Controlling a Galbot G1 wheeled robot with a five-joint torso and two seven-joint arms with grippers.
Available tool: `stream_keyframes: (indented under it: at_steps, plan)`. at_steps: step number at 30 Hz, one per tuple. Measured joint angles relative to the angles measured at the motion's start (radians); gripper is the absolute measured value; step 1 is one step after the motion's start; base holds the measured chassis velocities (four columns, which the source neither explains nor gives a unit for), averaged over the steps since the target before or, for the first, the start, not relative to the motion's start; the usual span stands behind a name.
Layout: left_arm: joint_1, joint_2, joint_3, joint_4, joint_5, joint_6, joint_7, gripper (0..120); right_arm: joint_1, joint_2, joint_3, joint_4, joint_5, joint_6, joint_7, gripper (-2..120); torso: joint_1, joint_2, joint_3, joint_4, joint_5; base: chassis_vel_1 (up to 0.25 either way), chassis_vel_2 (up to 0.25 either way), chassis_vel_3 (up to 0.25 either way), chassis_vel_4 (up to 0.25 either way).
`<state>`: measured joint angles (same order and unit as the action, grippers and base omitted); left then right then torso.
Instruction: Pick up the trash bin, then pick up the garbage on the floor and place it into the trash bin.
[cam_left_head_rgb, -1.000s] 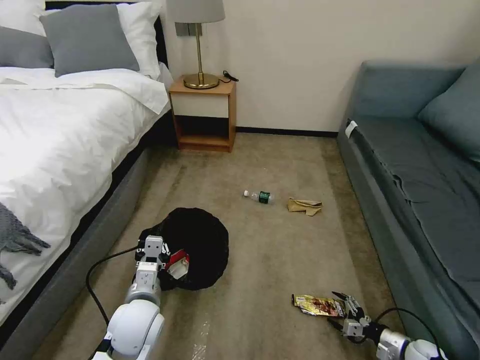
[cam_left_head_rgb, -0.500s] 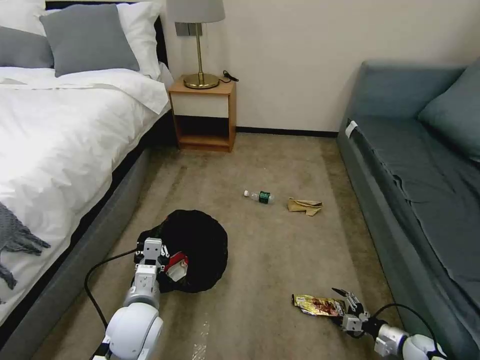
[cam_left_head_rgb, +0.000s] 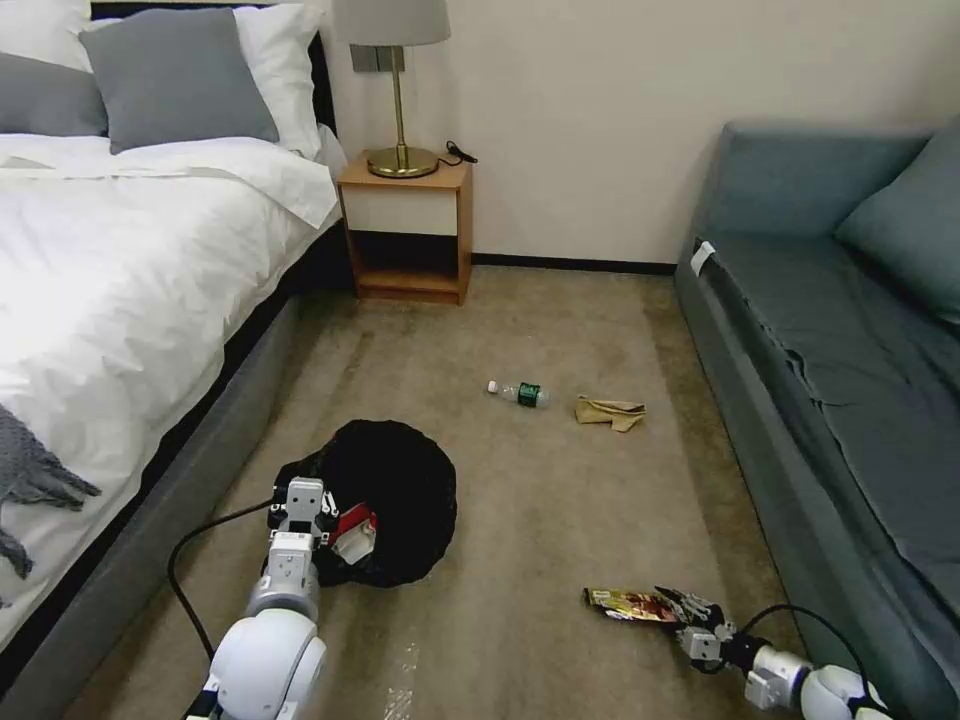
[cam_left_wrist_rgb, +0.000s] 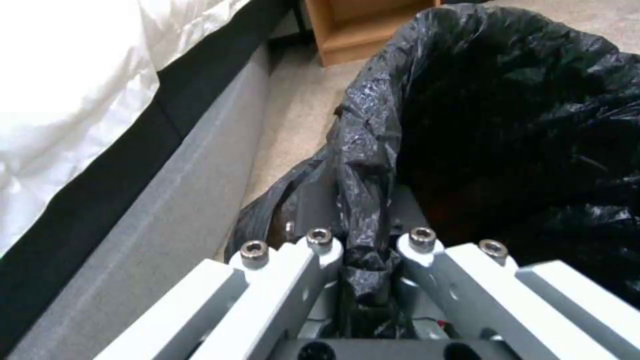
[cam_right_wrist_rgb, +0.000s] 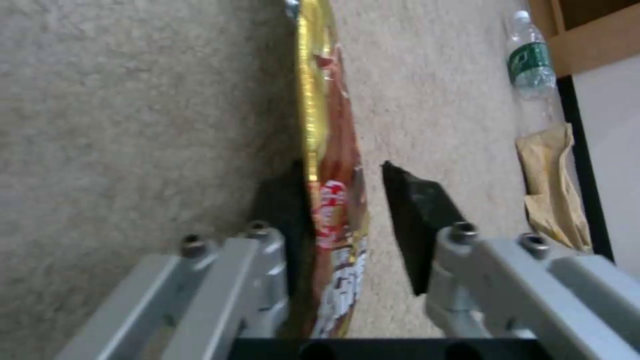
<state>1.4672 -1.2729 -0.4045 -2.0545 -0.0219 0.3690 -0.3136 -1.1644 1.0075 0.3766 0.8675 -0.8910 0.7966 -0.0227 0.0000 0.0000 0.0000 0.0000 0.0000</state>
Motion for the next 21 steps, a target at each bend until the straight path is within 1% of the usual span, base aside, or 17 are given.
stream_keyframes:
  at_steps: [2,3,6,8,9,13,21]
  plan:
    - [0.003,0.000,-0.001,-0.001,0.001,-0.001,0.000,4,0.000,0.000,0.002,0.000,-0.002,0.004,-0.005,20,0.000,0.000,0.000,0.0000,-0.0001,0.000,0.000,0.000,0.000]
    - [0.003,0.000,-0.001,-0.001,0.001,-0.001,0.000,4,0.000,0.000,0.002,0.000,-0.002,0.004,-0.005,20,0.000,0.000,0.000,0.0000,-0.0001,0.000,0.000,0.000,0.000]
    - [0.003,0.003,-0.001,-0.005,0.003,-0.001,-0.001,4,-0.001,0.000,0.009,0.002,-0.009,0.009,-0.009,5,0.000,0.000,0.000,0.0000,-0.0001,0.000,0.000,0.000,0.000]
    - [0.003,0.003,-0.001,-0.006,0.003,-0.001,-0.001,4,-0.001,0.001,0.010,0.003,-0.010,0.010,-0.009,4,0.000,0.000,0.000,0.0000,-0.0001,0.000,0.000,0.000,0.000]
    - [0.003,0.002,-0.001,-0.008,0.004,-0.001,-0.001,4,-0.004,0.002,0.015,0.006,-0.013,0.011,-0.010,0,0.000,0.000,0.000,0.0000,0.0000,0.000,0.000,0.000,0.000]
    - [0.007,-0.003,0.000,-0.011,0.005,-0.001,-0.002,4,-0.014,0.003,0.023,0.013,-0.017,0.011,-0.013,0,0.000,0.000,0.000,0.0000,0.0000,0.000,0.000,0.000,0.000]
    - [0.017,-0.001,-0.003,-0.019,0.006,-0.004,-0.002,4,-0.027,0.003,0.045,0.021,-0.034,0.012,-0.015,0,0.000,0.000,0.000,0.0000,0.0000,0.000,0.000,0.000,0.000]
